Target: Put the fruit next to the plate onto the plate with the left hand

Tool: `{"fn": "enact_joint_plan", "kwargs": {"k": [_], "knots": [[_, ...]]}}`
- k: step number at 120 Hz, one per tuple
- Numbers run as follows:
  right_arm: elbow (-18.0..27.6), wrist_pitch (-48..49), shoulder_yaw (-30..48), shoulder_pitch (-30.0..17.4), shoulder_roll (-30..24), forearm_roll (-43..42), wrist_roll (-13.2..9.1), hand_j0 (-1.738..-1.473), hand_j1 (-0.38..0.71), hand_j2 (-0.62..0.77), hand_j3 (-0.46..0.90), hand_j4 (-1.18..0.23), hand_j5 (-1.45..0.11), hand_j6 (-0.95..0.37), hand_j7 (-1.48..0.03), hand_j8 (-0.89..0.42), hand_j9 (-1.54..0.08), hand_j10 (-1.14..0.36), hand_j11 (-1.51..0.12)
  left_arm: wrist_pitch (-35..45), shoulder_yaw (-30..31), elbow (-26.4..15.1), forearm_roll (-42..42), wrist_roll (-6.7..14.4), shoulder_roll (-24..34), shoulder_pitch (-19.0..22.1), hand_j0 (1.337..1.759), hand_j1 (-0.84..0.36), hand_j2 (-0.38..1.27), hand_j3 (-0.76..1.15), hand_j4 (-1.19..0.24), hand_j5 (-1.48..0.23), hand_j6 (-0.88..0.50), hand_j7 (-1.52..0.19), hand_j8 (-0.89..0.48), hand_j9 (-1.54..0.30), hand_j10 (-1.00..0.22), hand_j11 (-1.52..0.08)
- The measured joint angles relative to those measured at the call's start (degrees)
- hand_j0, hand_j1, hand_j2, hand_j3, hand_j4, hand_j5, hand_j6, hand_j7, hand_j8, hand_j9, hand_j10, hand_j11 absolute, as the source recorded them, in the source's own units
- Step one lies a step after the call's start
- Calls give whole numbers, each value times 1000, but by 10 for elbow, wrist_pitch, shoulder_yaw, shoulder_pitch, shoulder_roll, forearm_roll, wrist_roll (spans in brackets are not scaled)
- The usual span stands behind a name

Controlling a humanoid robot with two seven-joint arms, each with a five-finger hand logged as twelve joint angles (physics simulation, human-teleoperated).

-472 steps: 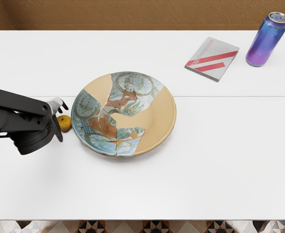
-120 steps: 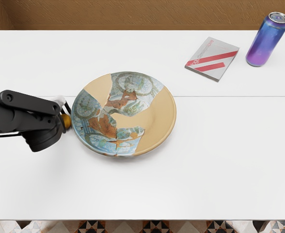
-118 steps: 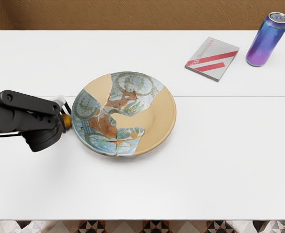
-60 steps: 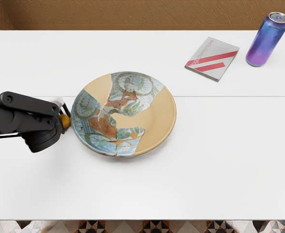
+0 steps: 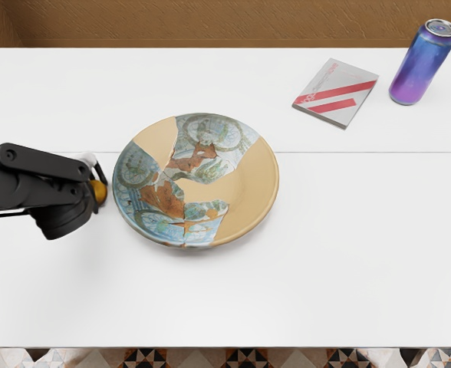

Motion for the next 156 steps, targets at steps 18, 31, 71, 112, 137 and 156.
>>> {"fn": "enact_joint_plan", "kwargs": {"k": [18, 31, 71, 112, 137, 156], "knots": [[0, 0, 0, 0, 0, 0, 0, -1658, -349, 1, 0, -1, 0, -1, 0, -1, 0, -1, 0, -1, 3, 1, -3, 0, 7, -4, 1652, -326, 454, 0, -587, -1107, -346, -1089, -363, -1070, -788, -1072], [0, 0, 0, 0, 0, 0, 0, -1658, -349, 1, 0, -1, 0, -1, 0, -1, 0, -1, 0, -1, 4, 1, -4, 0, 17, -14, 1653, -339, 466, 0, -578, -1119, -345, -1102, -348, -1072, -798, -1072], [0, 0, 0, 0, 0, 0, 0, -1658, -349, 1, 0, -1, 0, -1, 0, -1, 0, -1, 0, -1, 4, -5, -6, 0, 45, -68, 1655, -387, 608, 0, -570, -1143, -327, -1113, -348, -1071, -808, -1072], [0, 0, 0, 0, 0, 0, 0, -1658, -349, 1, 0, -1, 0, -1, 0, -1, 0, -1, 0, -1, -2, -21, -5, 0, 56, -133, 1656, -384, 666, 0, -657, -1134, -361, -1091, -417, -1070, -807, -1072], [0, 0, 0, 0, 0, 0, 0, -1658, -349, 1, 0, -1, 0, -1, 0, -1, 0, -1, 0, -1, -38, -31, -6, -1, 52, -146, 1656, -370, 630, 0, -675, -1139, -366, -1086, -418, -1070, -805, -1072], [0, 0, 0, 0, 0, 0, 0, -1658, -349, 1, 0, -1, 0, -1, 0, -1, 0, -1, 0, -2, -68, -33, -6, -1, 43, -146, 1656, -386, 667, 0, -678, -1148, -363, -1088, -415, -1070, -804, -1073]]}}
